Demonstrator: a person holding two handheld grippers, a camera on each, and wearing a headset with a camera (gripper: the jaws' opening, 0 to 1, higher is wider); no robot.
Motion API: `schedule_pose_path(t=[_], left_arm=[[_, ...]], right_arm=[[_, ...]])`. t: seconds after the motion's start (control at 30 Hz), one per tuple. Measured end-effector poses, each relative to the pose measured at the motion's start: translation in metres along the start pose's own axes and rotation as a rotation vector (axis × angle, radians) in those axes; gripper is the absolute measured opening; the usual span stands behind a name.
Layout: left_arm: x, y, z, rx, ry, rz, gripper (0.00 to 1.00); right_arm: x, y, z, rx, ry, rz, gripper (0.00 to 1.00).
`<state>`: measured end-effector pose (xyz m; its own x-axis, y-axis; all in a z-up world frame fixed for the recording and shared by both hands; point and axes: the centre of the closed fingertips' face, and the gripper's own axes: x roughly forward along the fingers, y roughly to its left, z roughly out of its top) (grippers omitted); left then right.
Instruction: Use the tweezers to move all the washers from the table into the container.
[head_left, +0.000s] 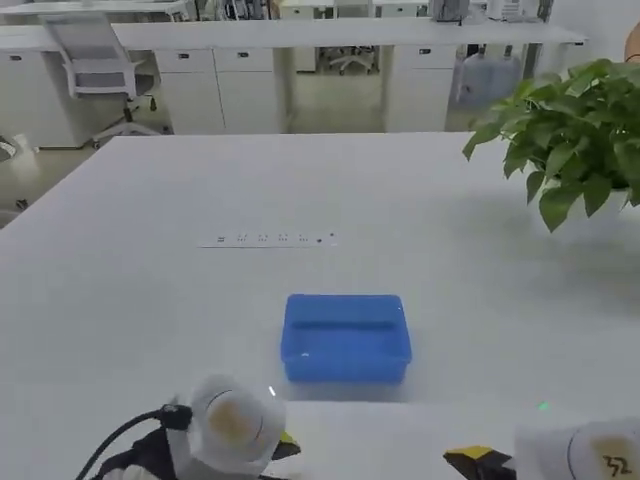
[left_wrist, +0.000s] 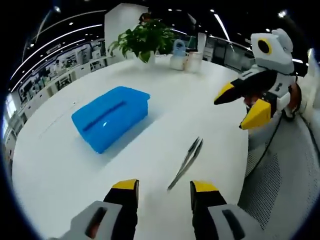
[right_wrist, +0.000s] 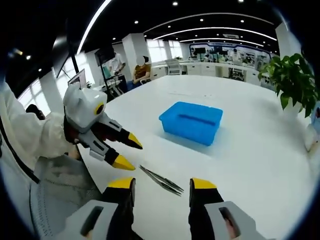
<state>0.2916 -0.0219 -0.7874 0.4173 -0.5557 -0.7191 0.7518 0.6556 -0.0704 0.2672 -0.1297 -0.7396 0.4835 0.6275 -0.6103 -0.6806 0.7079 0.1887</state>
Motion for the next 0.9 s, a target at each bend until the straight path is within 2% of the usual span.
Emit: schedule_pose_path(t=[0.07,0.1,0.17,0.23,0.37,0.43,0.53,0.7,0.77,0.8,0.87,0.9], left_arm=[[-0.01,0.004,0.001,-0.03,-0.033,0.042,0.45],[-0.016,0.007,-0.002,-0.026,-0.047,0.081,0.49],[-0.025,0.006,-0.011,-0.053,-0.026,0.093,0.59],[-0.032,0.007,-0.015,-0.075,-0.032,0.115,0.68],[-0.05,0.005,-0.017,-0.141,-0.057,0.139,0.78],[-0.055,0.005,-0.018,-0.151,-0.056,0.154,0.84],[-0.063,0.005,-0.017,-0.201,-0.055,0.169,0.94],[-0.071,0.016,-0.013,-0.209,-0.084,0.237,0.99],[-0.076,0.024,-0.006,-0.208,-0.127,0.284,0.99],[-0.078,0.025,-0.003,-0.208,-0.143,0.288,0.99],[-0.079,0.021,0.0,-0.216,-0.152,0.241,0.99],[-0.08,0.022,0.001,-0.214,-0.154,0.235,0.99]], right_arm=[[-0.003,-0.001,0.001,0.001,-0.005,-0.002,0.43],[-0.004,-0.004,0.001,0.006,-0.005,-0.004,0.44],[-0.008,-0.009,0.001,0.019,-0.005,-0.014,0.48],[-0.011,-0.013,0.0,0.034,-0.003,-0.019,0.51],[-0.013,-0.017,-0.003,0.07,0.006,-0.014,0.56],[-0.013,-0.016,-0.005,0.068,0.012,-0.013,0.6],[-0.011,-0.012,-0.005,0.061,0.014,-0.009,0.63],[-0.009,-0.01,0.005,0.022,-0.015,-0.011,0.66],[-0.008,-0.012,0.01,-0.004,-0.02,-0.018,0.67],[-0.008,-0.014,0.012,-0.018,-0.022,-0.023,0.67],[-0.009,-0.016,0.016,-0.058,-0.026,-0.019,0.67],[-0.009,-0.018,0.017,-0.072,-0.022,-0.014,0.67]])
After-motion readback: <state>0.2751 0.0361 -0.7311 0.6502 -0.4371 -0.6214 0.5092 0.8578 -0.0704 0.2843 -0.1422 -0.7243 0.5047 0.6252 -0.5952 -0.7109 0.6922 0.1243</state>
